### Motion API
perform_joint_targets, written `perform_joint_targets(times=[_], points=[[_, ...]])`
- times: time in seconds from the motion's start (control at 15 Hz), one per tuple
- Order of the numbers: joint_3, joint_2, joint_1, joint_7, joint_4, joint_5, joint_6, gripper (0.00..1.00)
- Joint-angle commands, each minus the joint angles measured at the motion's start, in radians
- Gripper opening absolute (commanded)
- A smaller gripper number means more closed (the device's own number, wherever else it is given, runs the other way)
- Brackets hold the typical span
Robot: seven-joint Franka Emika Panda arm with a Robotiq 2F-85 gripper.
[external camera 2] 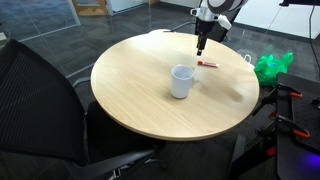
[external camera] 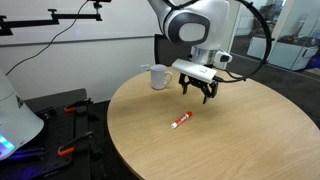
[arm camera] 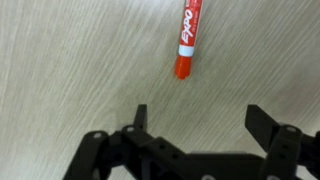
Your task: Put the marker in the mug and then remove it and put it on the table
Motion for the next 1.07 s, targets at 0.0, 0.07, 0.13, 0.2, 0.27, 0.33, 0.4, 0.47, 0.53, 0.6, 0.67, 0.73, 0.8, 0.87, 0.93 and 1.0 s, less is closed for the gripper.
perform_joint_targets(times=[0.0,0.07,0.13,0.2,0.27,0.33,0.4,0.47,0.53,0.6,0.67,0.73,0.8,0.87,0.93,1.0], points=[[-0.003,-0.139,0.031,0.09,-0.151,-0.073,0.094,1.0],[-0.007,-0.168,0.041,0.113,-0.185,-0.092,0.123,1.0],[-0.008,-0.195,0.048,0.134,-0.213,-0.114,0.142,1.0],[-0.008,-0.221,0.052,0.158,-0.243,-0.129,0.164,1.0],[-0.008,-0.245,0.056,0.179,-0.269,-0.145,0.182,1.0],[-0.009,-0.267,0.061,0.2,-0.293,-0.16,0.195,1.0],[-0.01,-0.289,0.065,0.223,-0.318,-0.176,0.207,1.0],[0.016,-0.212,0.035,0.177,-0.232,-0.152,0.169,1.0],[0.013,-0.234,0.04,0.193,-0.256,-0.159,0.177,1.0],[0.012,-0.249,0.043,0.194,-0.272,-0.16,0.18,1.0],[0.012,-0.257,0.043,0.192,-0.282,-0.159,0.182,1.0],[0.011,-0.261,0.043,0.191,-0.286,-0.159,0.183,1.0],[0.011,-0.261,0.043,0.191,-0.287,-0.159,0.183,1.0],[0.011,-0.261,0.043,0.191,-0.287,-0.159,0.183,1.0],[0.011,-0.261,0.043,0.191,-0.287,-0.159,0.183,1.0],[0.011,-0.261,0.043,0.191,-0.287,-0.159,0.183,1.0]])
